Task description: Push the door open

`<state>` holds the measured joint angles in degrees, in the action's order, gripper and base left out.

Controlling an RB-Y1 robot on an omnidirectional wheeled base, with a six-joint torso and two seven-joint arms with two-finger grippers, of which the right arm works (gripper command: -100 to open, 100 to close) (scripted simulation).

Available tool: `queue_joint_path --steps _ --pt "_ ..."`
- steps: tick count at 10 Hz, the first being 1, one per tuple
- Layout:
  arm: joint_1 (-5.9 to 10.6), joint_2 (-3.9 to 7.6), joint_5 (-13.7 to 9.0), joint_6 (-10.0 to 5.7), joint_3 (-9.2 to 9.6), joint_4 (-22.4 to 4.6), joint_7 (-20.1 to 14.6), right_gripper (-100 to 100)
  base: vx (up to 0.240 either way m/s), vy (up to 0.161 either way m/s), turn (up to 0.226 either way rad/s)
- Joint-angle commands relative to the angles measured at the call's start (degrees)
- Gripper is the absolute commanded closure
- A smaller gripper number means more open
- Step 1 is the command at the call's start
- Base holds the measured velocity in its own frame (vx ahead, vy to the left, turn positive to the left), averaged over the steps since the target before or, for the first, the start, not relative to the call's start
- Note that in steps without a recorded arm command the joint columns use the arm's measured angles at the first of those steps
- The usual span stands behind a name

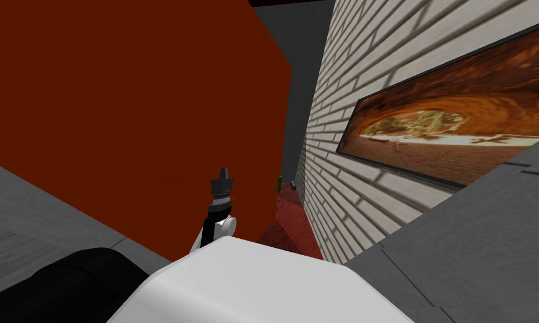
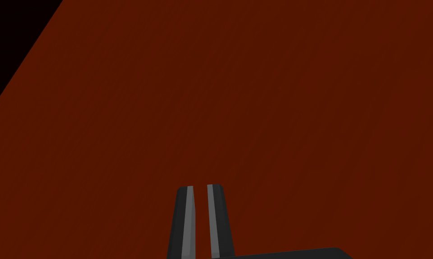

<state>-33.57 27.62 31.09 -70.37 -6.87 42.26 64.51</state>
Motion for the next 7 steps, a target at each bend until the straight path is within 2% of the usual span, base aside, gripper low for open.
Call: queue_joint_path --steps 1,5,6,7 --pt "2.08 -1.48 0.89 0.70 1.64 0.07 -0.13 -100 0.005 0.002 -0.001" --pt "2.08 -1.48 0.89 0.70 1.64 -0.27 -0.13 -100 0.003 0.003 0.010" --pt "1.54 0.15 0.28 0.30 0.32 -3.19 -0.75 -100 0.015 0.003 -0.091" --pt "1.59 0.16 0.34 0.76 0.37 -3.20 -1.14 -100 0.041 0.018 -0.070"
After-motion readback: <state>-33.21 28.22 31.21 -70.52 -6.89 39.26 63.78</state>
